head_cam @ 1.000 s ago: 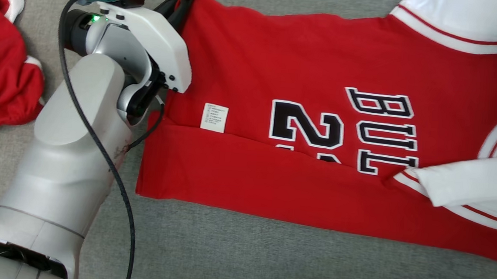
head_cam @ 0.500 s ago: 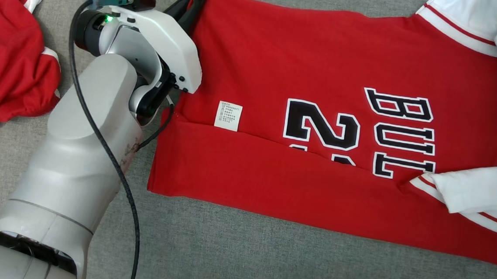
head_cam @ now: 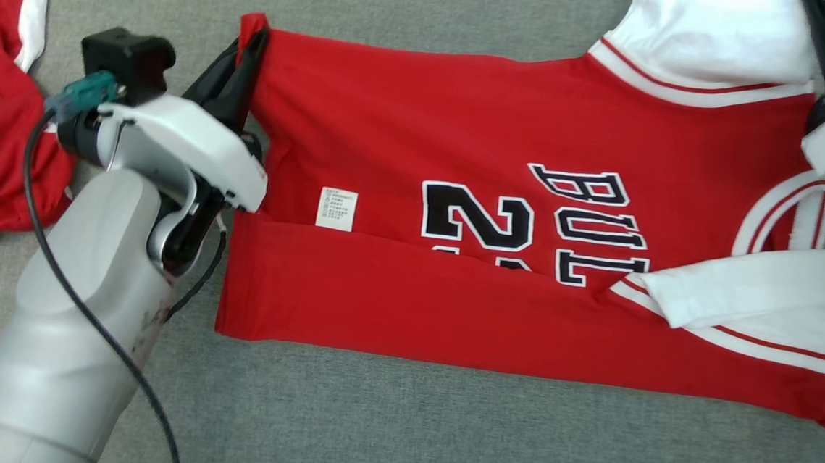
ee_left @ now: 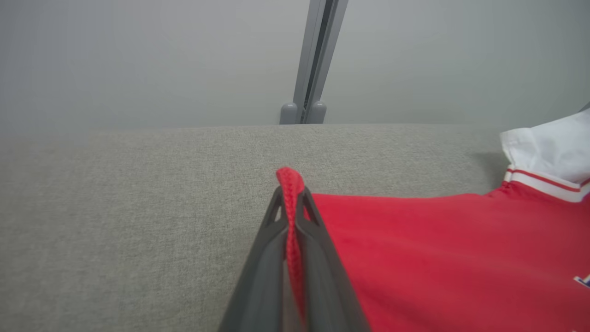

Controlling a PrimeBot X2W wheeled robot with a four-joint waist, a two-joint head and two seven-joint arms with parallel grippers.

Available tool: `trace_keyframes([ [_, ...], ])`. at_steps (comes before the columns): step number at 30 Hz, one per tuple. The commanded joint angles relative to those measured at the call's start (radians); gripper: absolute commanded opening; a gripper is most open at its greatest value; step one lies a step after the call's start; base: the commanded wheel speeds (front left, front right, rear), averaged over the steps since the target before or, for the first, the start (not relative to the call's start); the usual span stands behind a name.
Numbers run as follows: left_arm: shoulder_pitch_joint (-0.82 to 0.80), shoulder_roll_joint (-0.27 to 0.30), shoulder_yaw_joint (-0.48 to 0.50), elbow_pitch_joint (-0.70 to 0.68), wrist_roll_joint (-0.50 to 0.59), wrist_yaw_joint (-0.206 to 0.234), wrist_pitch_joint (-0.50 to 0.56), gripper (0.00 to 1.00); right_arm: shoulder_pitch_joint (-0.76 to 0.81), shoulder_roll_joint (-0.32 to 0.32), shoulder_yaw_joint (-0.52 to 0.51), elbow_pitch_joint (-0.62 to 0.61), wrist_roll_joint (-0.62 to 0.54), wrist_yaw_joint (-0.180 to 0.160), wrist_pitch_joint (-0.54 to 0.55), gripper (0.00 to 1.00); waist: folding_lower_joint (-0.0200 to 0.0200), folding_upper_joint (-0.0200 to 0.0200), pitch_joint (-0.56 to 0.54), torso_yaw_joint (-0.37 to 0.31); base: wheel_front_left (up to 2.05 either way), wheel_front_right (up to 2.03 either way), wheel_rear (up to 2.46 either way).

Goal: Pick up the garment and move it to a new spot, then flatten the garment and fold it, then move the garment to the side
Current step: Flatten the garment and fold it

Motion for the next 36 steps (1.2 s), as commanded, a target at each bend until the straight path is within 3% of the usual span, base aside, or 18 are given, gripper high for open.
trace_keyframes([
  [1, 0.036, 0.017, 0.011, -0.037, -0.014, 0.009, -0.001, 0.00, 0.050, -0.020, 0.002, -0.040, 0.027, 0.000, -0.013, 0.00, 0.0000, 0.0000, -0.026, -0.025, 0.00, 0.00, 0.00],
  [4, 0.132, 0.048, 0.037, -0.145, -0.045, 0.029, 0.008, 0.00, 0.154, -0.062, -0.005, -0.144, 0.074, 0.000, -0.036, 0.00, 0.0000, 0.0000, -0.042, -0.044, 0.00, 0.00, 0.00],
  [11, 0.356, 0.130, 0.062, -0.389, -0.081, 0.117, 0.081, 0.00, 0.411, -0.088, -0.039, -0.327, 0.137, 0.000, -0.093, 0.00, 0.0000, 0.0000, -0.081, -0.090, 0.00, 0.00, 0.00],
  [16, 0.481, 0.173, 0.077, -0.492, -0.096, 0.179, 0.130, 0.00, 0.586, -0.054, -0.092, -0.407, 0.140, 0.000, -0.125, 0.00, 0.0000, 0.0000, -0.108, -0.132, 0.00, 0.00, 0.00],
  [25, 0.593, 0.200, 0.090, -0.545, -0.125, 0.232, 0.171, 0.00, 0.732, 0.025, -0.132, -0.443, 0.107, 0.000, -0.105, 0.00, 0.0000, 0.0000, -0.138, -0.176, 0.00, 0.00, 0.00],
  [26, 0.600, 0.200, 0.092, -0.549, -0.128, 0.237, 0.174, 0.02, 0.737, 0.038, -0.133, -0.441, 0.097, 0.000, -0.101, 0.05, 0.0000, 0.0000, -0.139, -0.178, 0.00, 0.00, 0.00],
  [27, 0.610, 0.199, 0.092, -0.550, -0.133, 0.242, 0.180, 0.30, 0.742, 0.052, -0.134, -0.435, 0.095, 0.000, -0.099, 0.42, 0.0000, 0.0000, -0.142, -0.179, 0.00, 0.00, 0.00],
  [28, 0.622, 0.197, 0.091, -0.552, -0.139, 0.247, 0.185, 0.60, 0.751, 0.060, -0.137, -0.427, 0.088, 0.000, -0.092, 0.91, 0.0000, 0.0000, -0.145, -0.179, 0.00, 0.00, 0.00],
  [29, 0.624, 0.196, 0.097, -0.556, -0.135, 0.258, 0.177, 1.00, 0.756, 0.064, -0.145, -0.419, 0.074, 0.000, -0.095, 1.00, 0.0000, 0.0000, -0.147, -0.178, 0.00, 0.00, 0.00],
  [36, 0.657, 0.182, 0.150, -0.618, -0.117, 0.313, 0.076, 1.00, 0.806, 0.129, -0.262, -0.453, 0.013, 0.000, -0.202, 1.00, 0.0000, 0.0000, -0.179, -0.171, 0.00, 0.00, 0.00],
])
